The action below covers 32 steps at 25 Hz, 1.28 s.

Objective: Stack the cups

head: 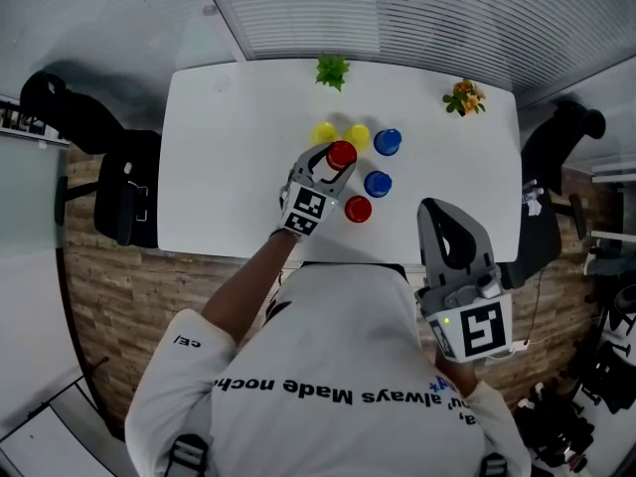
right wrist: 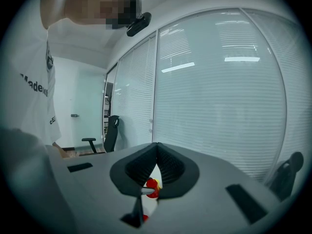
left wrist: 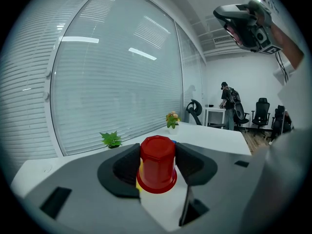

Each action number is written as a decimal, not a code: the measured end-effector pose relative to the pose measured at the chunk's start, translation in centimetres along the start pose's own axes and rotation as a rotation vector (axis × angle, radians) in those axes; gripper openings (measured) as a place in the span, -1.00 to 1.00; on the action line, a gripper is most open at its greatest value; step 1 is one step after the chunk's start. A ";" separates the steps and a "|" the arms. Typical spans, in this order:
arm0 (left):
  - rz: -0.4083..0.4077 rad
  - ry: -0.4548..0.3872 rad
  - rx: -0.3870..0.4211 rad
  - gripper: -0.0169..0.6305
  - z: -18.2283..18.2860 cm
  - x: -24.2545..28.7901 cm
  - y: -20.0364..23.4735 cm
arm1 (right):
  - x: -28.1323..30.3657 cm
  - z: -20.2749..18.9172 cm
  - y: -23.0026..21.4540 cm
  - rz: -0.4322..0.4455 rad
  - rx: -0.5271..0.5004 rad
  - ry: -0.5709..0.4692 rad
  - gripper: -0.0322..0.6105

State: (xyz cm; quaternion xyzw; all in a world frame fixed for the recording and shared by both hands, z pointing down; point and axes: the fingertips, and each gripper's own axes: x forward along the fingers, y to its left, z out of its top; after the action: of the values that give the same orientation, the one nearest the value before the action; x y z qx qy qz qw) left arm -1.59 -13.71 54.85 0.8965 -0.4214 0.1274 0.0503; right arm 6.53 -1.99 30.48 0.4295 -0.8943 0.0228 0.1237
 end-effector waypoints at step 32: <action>0.021 0.055 0.023 -0.18 0.6 5.3 4.8 | 2.5 0.1 -2.6 -0.019 0.016 0.009 -0.88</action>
State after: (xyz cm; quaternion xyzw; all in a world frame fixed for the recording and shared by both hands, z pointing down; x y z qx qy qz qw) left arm -1.92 -20.84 55.67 0.8888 -0.4275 0.1573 0.0503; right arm 7.05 -5.52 30.78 0.4390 -0.8893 0.0305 0.1245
